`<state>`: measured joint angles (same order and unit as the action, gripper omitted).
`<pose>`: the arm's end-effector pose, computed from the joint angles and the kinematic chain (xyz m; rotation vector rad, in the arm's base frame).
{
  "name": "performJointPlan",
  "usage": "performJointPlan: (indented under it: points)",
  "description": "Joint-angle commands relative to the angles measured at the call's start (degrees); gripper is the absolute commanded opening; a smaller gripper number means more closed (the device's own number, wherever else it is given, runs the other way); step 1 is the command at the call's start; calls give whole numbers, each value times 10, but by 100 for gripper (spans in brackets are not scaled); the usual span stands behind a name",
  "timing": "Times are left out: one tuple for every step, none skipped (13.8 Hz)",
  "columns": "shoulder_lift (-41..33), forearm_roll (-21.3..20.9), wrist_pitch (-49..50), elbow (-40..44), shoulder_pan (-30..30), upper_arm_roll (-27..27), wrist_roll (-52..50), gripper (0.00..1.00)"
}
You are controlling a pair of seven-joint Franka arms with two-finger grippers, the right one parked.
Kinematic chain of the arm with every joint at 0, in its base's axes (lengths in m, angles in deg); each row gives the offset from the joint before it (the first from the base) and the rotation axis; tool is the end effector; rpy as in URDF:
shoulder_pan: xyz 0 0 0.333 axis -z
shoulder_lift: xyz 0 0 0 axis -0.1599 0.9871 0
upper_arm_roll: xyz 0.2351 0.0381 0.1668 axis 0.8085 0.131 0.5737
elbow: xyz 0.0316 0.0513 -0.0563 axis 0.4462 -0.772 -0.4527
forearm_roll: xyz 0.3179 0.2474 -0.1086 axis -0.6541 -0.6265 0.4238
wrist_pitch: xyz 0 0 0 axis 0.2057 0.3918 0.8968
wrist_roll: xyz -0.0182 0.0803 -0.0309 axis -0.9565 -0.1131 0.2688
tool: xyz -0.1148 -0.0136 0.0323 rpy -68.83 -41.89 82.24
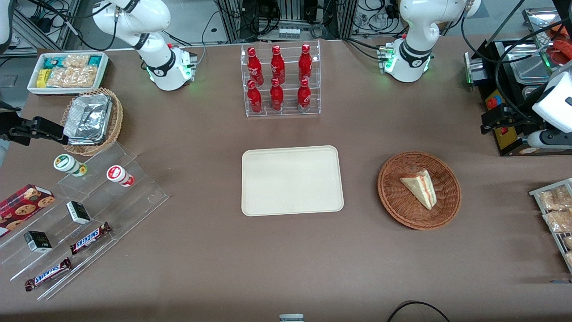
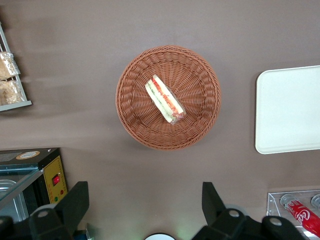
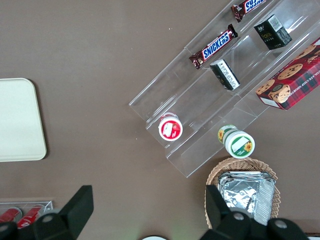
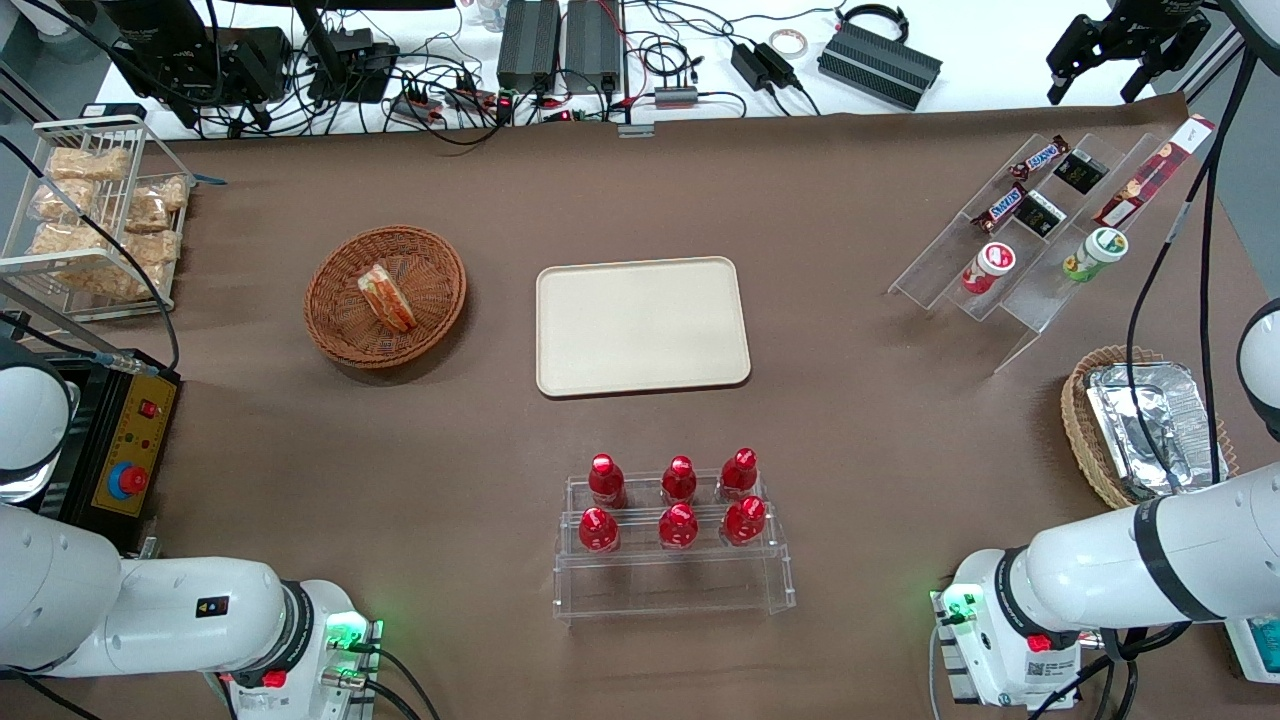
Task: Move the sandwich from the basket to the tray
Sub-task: 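Move the left gripper over the wrapped sandwich in the wicker basket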
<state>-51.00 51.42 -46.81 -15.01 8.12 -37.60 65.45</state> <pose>0.5844 -0.0277 0.5913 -3.1318 0.0844 0.1294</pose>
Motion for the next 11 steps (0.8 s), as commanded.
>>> performJointPlan:
  points:
    - [-8, -11, 3, 2, -4, -3, 0, 100]
    - [-7, -11, 3, 5, -7, -3, -1, 100]
    - [-2, -12, 1, 1, -7, -3, -1, 100]
    - [3, -12, -12, -3, -8, -3, -2, 100]
    - [10, -12, -30, -19, -8, -3, -6, 100]
    - [12, -12, -65, -41, -8, -3, -13, 100]
    - [13, -12, -105, -75, -8, -3, -34, 100]
    - [11, -12, -155, -115, -7, -3, -64, 100]
    - [6, -12, -212, -160, -7, -3, -90, 100]
    - [3, -12, -262, -202, -5, -3, -119, 100]
    - [0, -12, -312, -238, -4, -3, -165, 100]
